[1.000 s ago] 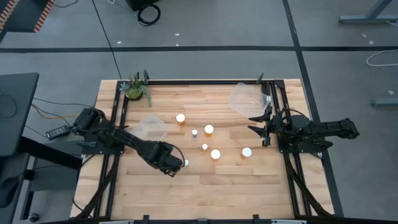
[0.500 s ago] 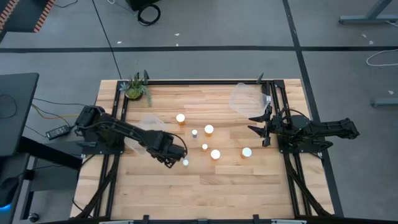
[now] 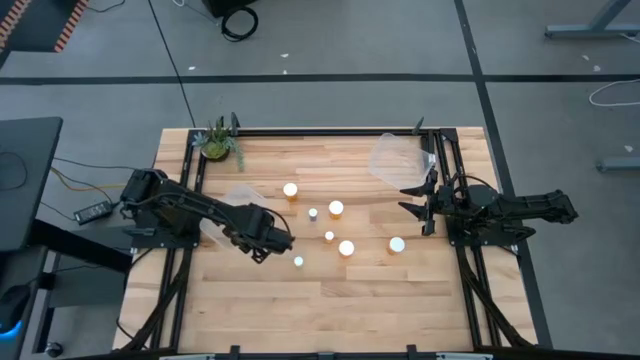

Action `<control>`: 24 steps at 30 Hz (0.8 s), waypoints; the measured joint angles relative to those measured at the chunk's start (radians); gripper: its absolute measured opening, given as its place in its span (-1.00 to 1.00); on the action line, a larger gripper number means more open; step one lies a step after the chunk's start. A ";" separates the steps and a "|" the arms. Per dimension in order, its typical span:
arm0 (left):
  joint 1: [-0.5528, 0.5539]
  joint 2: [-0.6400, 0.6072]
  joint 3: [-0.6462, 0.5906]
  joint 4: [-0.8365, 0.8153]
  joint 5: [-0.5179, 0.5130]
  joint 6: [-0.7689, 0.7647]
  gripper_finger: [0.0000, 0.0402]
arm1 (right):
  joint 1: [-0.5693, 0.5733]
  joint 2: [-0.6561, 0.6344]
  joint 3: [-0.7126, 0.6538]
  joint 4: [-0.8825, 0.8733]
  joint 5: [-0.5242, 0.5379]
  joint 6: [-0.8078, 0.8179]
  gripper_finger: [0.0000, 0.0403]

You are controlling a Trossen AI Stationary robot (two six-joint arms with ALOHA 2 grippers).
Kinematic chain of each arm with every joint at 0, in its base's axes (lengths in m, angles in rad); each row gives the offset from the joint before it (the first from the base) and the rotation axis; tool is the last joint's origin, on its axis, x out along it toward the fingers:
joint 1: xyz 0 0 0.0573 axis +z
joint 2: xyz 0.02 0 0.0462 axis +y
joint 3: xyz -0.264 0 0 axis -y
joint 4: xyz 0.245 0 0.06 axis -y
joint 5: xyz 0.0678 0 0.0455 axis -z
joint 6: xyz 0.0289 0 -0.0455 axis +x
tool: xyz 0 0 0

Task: Pick and place medicine bottles into bin by pill shape (circle, oval)
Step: Put the yellow pill bottle into the left transparent bin

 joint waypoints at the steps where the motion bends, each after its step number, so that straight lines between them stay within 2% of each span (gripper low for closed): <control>1: 0.000 0.000 0.000 -0.011 -0.009 0.000 -0.37 | 0.000 0.000 0.000 0.000 0.000 0.000 -0.12; 8: 0.000 -0.006 0.000 -0.088 -0.093 0.000 -0.41 | 0.000 0.000 0.000 0.000 0.000 0.000 -0.12; 16: 0.000 -0.005 -0.001 -0.087 -0.216 0.016 -0.38 | 0.000 0.000 0.000 0.000 0.000 0.000 -0.12; 24: 0.000 -0.005 -0.002 -0.086 -0.271 0.076 -0.42 | 0.000 0.000 0.000 0.000 0.000 0.000 -0.12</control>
